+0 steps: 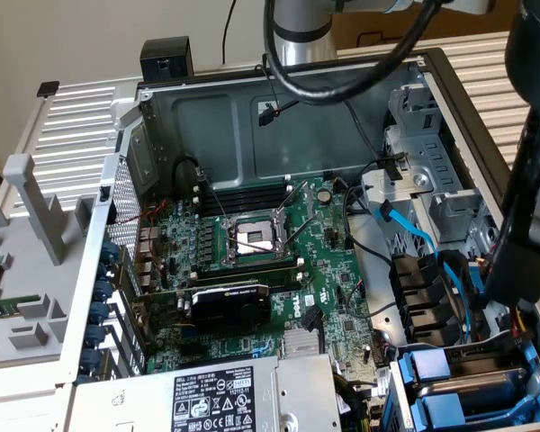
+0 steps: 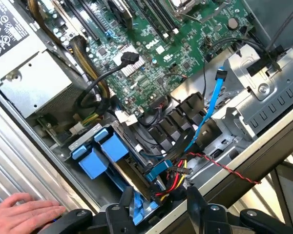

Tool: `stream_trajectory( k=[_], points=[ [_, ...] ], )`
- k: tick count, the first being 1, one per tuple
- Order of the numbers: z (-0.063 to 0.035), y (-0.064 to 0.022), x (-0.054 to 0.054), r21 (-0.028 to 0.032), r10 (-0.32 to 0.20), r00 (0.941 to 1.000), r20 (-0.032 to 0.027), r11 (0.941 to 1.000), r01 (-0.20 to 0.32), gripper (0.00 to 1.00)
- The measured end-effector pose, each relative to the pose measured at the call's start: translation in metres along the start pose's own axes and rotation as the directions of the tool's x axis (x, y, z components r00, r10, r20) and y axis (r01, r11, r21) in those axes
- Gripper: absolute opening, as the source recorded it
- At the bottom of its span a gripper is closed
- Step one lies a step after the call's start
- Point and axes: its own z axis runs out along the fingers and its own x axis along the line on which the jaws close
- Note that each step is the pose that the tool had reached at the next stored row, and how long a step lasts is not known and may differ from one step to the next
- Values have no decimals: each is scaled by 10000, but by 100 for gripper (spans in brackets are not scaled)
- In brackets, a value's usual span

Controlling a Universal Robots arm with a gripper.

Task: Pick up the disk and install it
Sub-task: 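Insert the first disk wire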

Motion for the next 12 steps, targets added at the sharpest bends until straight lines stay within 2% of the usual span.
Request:
stream_trajectory(
  k=[4,6,9,12],
  points=[
    [8,0,2,-60,-685,9976,35,9976,685,55],
    [9,-1,2,-48,-1008,9949,95,9949,1008,55],
    [8,-22,29,15,-1220,9924,176,9925,1220,55],
    [2,-65,89,49,-1265,9918,200,9920,1265,55]
  ],
)
